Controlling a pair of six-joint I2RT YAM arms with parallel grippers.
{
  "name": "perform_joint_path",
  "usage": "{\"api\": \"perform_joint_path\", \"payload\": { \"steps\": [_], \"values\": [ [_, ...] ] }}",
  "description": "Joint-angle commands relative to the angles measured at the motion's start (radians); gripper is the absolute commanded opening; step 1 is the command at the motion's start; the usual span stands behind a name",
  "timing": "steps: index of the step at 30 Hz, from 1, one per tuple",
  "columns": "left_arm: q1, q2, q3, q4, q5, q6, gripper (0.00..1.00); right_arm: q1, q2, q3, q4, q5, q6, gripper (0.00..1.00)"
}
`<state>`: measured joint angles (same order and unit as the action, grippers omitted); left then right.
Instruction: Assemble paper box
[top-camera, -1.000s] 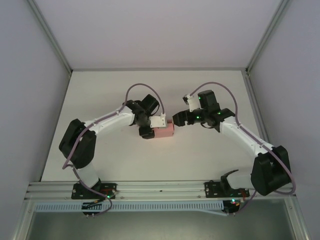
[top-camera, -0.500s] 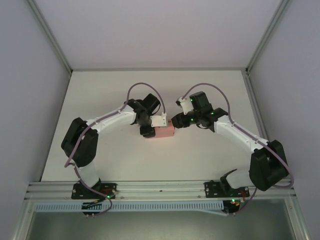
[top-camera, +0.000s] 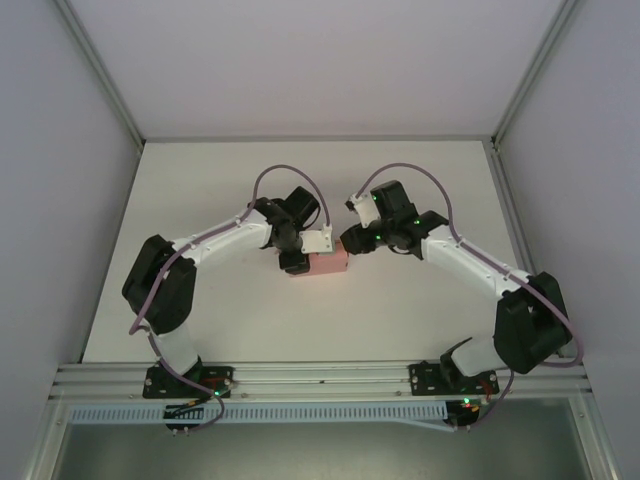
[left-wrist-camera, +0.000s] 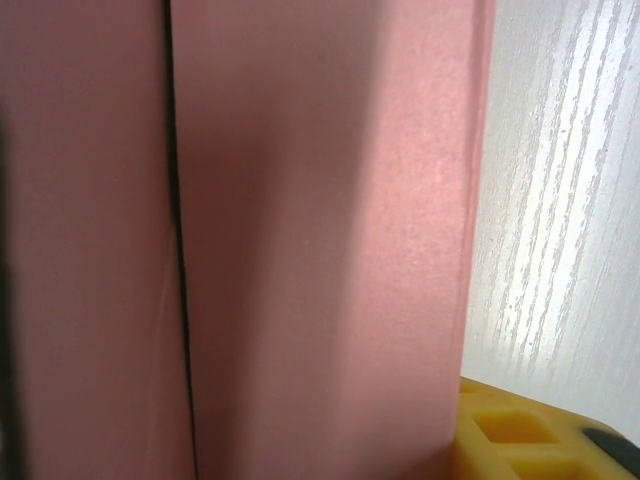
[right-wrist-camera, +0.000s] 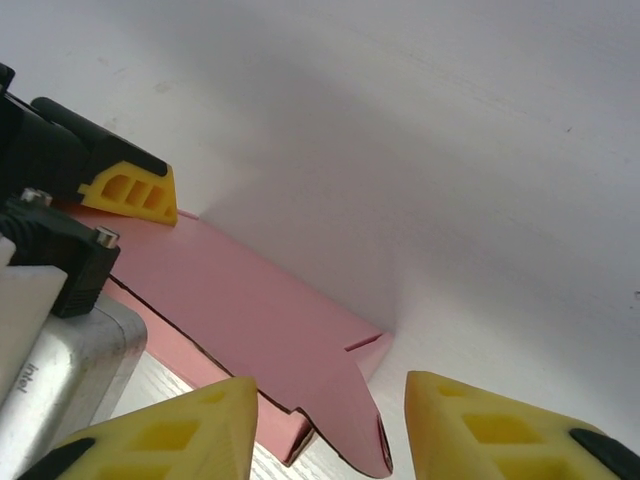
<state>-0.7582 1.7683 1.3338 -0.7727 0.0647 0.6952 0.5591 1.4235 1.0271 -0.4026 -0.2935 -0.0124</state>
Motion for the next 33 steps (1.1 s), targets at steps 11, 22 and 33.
{"api": "perform_joint_path", "payload": {
  "steps": [11,22,33],
  "values": [
    [0.001,-0.004,0.016,-0.004,0.030,0.021,0.47,0.008,-0.058,-0.029,-0.022,-0.052,-0.176,0.52],
    [0.001,-0.009,0.016,-0.005,0.030,0.024,0.47,0.007,-0.026,-0.033,-0.038,-0.022,-0.209,0.44],
    [-0.001,-0.014,0.017,-0.001,0.030,0.018,0.47,0.007,0.037,0.010,-0.041,-0.023,-0.160,0.14]
  ]
}}
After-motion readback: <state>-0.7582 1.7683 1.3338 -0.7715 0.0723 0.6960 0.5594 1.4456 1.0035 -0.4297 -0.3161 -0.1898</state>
